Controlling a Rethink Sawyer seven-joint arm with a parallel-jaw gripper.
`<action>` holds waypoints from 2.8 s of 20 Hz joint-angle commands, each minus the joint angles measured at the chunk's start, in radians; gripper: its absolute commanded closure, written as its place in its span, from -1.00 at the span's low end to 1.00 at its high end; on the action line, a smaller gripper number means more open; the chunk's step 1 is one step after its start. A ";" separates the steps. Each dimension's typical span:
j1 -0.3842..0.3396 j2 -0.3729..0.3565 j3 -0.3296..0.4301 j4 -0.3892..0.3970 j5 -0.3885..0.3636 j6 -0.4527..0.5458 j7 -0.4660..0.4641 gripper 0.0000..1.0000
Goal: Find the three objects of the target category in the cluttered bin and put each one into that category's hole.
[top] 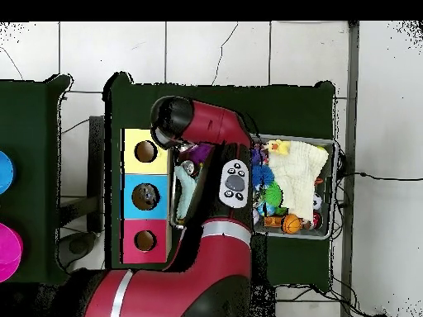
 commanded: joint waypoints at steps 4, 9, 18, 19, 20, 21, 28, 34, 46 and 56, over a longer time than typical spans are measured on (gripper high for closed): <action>0.005 0.079 0.048 0.058 -0.014 -0.017 0.114 -1.00; 0.034 0.129 -0.026 -0.007 -0.060 -0.084 0.158 -1.00; 0.045 0.141 -0.070 -0.040 -0.057 -0.087 0.162 -1.00; 0.048 0.134 -0.082 -0.049 -0.060 -0.073 0.163 -1.00; 0.051 0.128 -0.095 -0.058 -0.063 -0.059 0.164 -1.00; 0.052 0.118 -0.102 -0.067 -0.062 -0.040 0.162 -1.00; 0.061 0.074 -0.126 -0.112 -0.041 0.077 0.151 -1.00; 0.061 0.073 -0.145 -0.202 -0.031 0.198 0.145 -1.00; 0.052 0.145 -0.157 -0.304 -0.038 0.193 0.140 -1.00; 0.063 0.207 -0.180 -0.280 -0.063 0.092 0.174 -1.00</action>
